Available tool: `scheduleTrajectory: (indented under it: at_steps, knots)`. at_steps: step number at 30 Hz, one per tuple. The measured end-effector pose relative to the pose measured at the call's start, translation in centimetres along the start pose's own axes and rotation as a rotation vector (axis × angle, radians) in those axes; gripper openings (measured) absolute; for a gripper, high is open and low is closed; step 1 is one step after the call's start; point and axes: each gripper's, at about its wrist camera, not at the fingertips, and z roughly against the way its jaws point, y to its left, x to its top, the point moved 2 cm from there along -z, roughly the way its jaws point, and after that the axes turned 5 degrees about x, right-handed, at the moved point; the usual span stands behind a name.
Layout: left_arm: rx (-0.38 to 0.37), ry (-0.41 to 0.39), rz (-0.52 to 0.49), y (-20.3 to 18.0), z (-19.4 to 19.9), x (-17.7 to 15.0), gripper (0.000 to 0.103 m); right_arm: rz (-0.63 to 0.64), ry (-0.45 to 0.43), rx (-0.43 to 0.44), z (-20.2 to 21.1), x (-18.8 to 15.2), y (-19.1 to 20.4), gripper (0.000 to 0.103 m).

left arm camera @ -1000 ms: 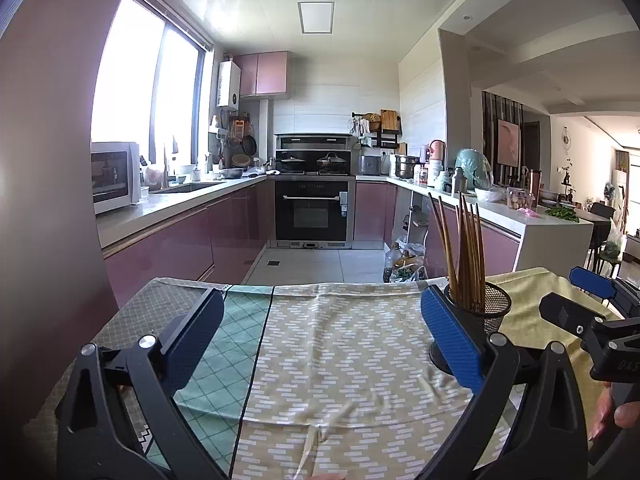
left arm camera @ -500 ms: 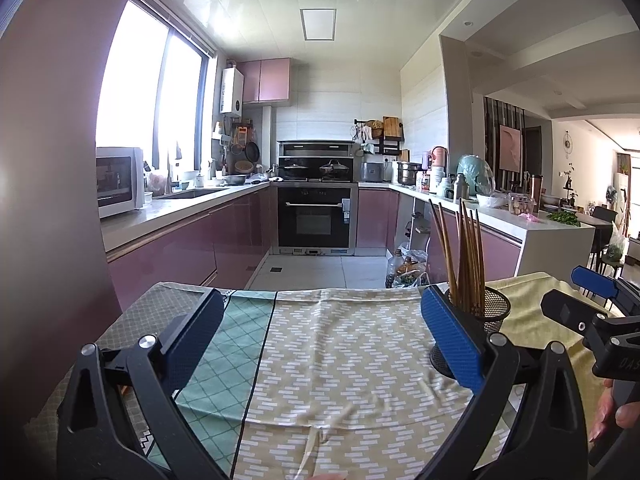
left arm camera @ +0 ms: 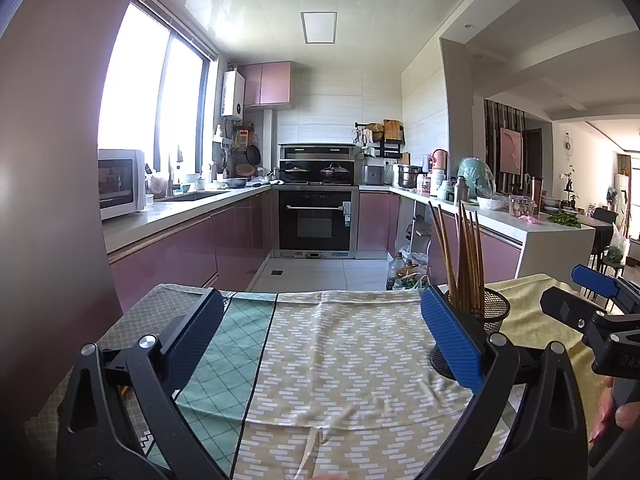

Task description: Organize utensils

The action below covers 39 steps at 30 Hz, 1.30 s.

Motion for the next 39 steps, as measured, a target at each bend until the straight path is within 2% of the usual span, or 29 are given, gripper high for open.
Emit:
scheduleTrajectory:
  at_steps: [39]
  knots:
    - [0.003, -0.010, -0.001, -0.02, 0.11, 0.21, 0.097, -0.002, -0.002, -0.004, 0.02, -0.07, 0.24, 0.096]
